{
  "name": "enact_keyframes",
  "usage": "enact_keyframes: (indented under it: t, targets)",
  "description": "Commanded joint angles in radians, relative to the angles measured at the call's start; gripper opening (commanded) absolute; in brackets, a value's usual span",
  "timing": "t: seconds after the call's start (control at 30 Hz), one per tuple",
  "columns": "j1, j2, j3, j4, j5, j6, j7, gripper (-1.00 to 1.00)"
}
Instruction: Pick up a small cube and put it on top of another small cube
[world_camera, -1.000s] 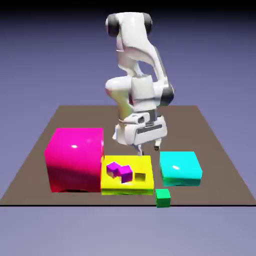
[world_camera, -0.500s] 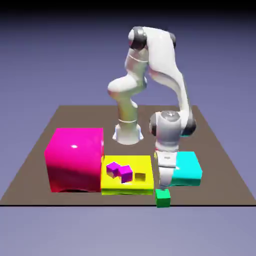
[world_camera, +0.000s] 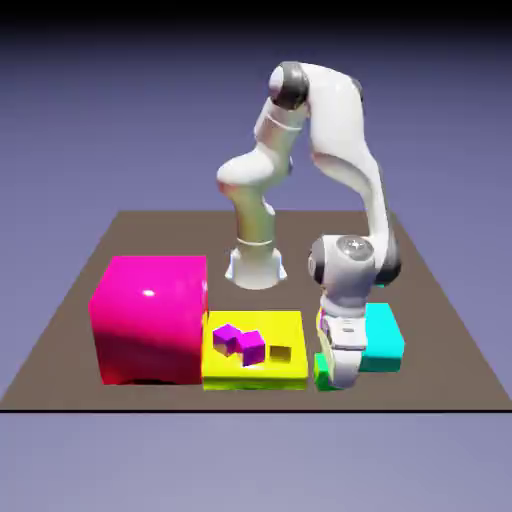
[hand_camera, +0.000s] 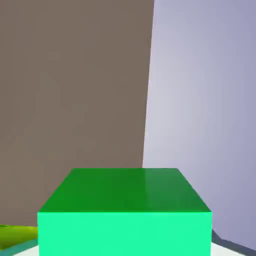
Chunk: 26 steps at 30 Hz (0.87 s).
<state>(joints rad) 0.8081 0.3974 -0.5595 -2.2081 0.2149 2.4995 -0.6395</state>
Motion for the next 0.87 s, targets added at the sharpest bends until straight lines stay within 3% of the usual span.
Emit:
enact_keyframes:
  t: [0.0, 0.4, 0.6, 0.63, 0.83]
  targets:
    - [-0.023, -0.036, 0.003, -0.018, -0.03, -0.013, 0.038, -1.0]
    - [-0.289, -0.459, 0.043, -0.225, -0.374, -0.175, 0.478, -1.0]
    - [-0.322, -0.296, 0.067, -0.273, -0.28, 0.022, 0.411, -1.0]
    - [-0.322, -0.296, 0.067, -0.273, -0.28, 0.022, 0.411, 1.0]
    - [-0.289, -0.459, 0.043, -0.225, -0.374, -0.175, 0.478, 1.0]
